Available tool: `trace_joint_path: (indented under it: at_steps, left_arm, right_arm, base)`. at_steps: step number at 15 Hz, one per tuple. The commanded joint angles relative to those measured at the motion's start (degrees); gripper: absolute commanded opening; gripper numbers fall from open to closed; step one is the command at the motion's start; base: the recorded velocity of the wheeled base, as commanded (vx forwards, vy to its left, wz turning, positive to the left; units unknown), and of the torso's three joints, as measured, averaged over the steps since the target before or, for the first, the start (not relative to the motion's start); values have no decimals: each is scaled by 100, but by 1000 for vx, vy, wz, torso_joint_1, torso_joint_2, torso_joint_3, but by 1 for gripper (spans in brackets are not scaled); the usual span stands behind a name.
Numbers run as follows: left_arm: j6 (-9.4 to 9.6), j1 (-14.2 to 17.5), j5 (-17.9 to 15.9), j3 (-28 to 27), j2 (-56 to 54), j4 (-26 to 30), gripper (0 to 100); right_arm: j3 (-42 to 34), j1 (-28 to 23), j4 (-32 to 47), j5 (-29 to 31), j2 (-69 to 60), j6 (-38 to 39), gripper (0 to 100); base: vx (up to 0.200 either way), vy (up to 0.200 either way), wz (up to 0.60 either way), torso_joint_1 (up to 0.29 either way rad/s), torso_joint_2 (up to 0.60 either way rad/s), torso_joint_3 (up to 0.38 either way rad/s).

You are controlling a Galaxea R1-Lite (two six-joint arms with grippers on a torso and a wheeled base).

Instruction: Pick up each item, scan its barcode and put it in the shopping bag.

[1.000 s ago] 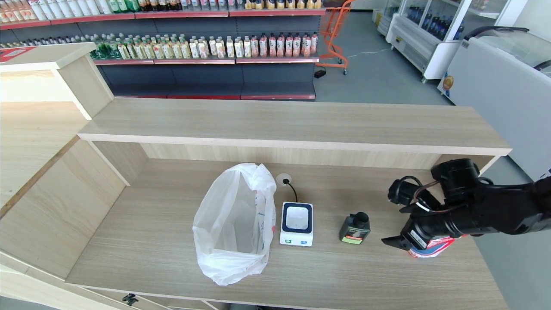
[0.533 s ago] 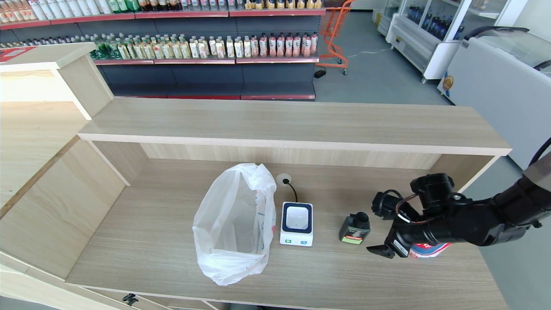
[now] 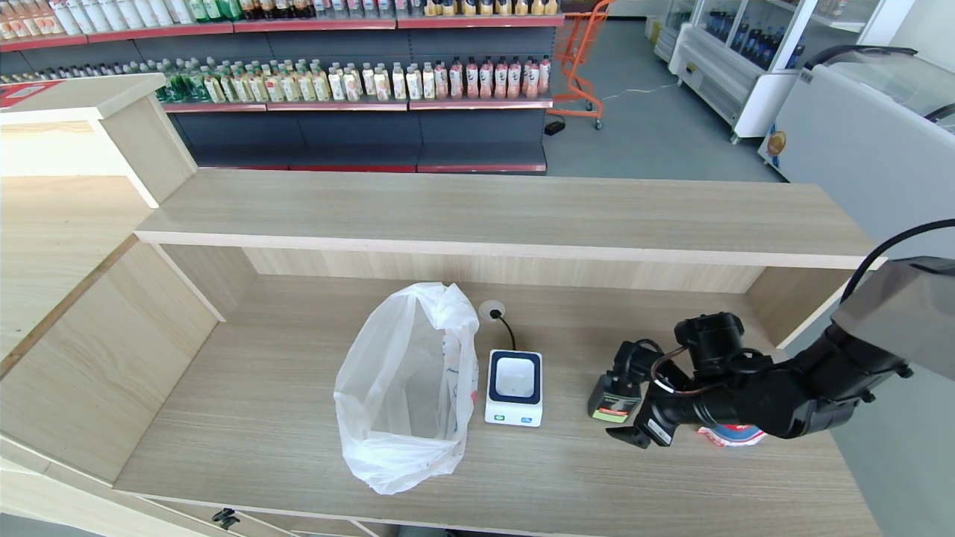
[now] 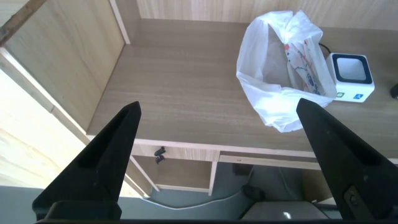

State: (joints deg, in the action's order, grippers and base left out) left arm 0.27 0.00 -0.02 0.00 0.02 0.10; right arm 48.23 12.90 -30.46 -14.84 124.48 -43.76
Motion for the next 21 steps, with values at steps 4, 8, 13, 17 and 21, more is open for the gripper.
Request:
trace_joint_path:
  at_steps: [4,8,13,17,21]
  left_arm:
    - [0,0,2,0,-2,-1,100]
    - [0,0,2,0,-2,-1,100]
    - [0,0,2,0,-2,-1,100]
    - [0,0,2,0,-2,-1,100]
    - [0,0,2,0,-2,-1,100]
  right_arm:
    - [319,240,-135,-11,367,96,100]
    - [460,319,-416,-11,604,123,0]
    - [433,310,-434,7,542,123,0]
    - [-419,196,-768,7,-1110,1045,0]
    - [-1368,-261,-170,33,-3694,386,0]
  base:
    - [0,0,0,0,0,0]
    - [0,0,0,0,0,0]
    - [0,0,0,0,0,0]
    - [0,0,0,0,0,0]
    - [0,0,0,0,0,0]
